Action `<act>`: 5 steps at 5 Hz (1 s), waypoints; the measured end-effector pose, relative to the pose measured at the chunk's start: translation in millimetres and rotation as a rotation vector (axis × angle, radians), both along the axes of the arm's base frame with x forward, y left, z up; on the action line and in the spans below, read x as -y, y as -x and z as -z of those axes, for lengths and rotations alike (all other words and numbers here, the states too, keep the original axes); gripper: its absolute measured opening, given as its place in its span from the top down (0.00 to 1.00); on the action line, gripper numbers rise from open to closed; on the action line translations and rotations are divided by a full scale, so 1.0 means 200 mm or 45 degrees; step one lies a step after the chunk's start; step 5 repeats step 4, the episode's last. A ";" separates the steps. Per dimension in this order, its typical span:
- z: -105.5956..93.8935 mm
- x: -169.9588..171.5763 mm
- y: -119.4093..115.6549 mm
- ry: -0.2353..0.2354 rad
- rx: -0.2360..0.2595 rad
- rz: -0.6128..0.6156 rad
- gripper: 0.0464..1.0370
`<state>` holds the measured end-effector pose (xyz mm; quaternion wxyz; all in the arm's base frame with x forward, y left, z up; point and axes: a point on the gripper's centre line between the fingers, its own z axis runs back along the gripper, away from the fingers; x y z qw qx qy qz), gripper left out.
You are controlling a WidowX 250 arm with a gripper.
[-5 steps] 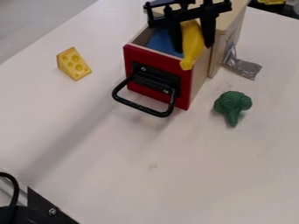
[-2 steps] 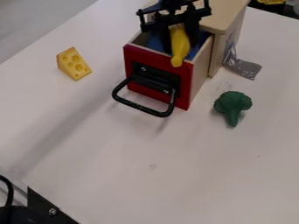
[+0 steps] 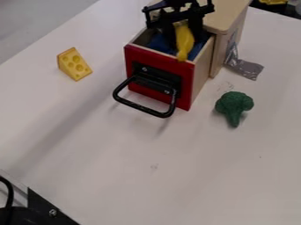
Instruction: Pick up the banana and put it inside the drawer
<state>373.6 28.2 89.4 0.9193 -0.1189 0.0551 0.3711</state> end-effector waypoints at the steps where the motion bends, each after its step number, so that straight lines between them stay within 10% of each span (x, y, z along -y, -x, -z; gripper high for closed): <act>1: 0.00 0.00 -0.01 0.005 0.003 -0.008 0.50; 5: -0.04 0.00 -0.08 0.018 -0.023 -0.045 0.50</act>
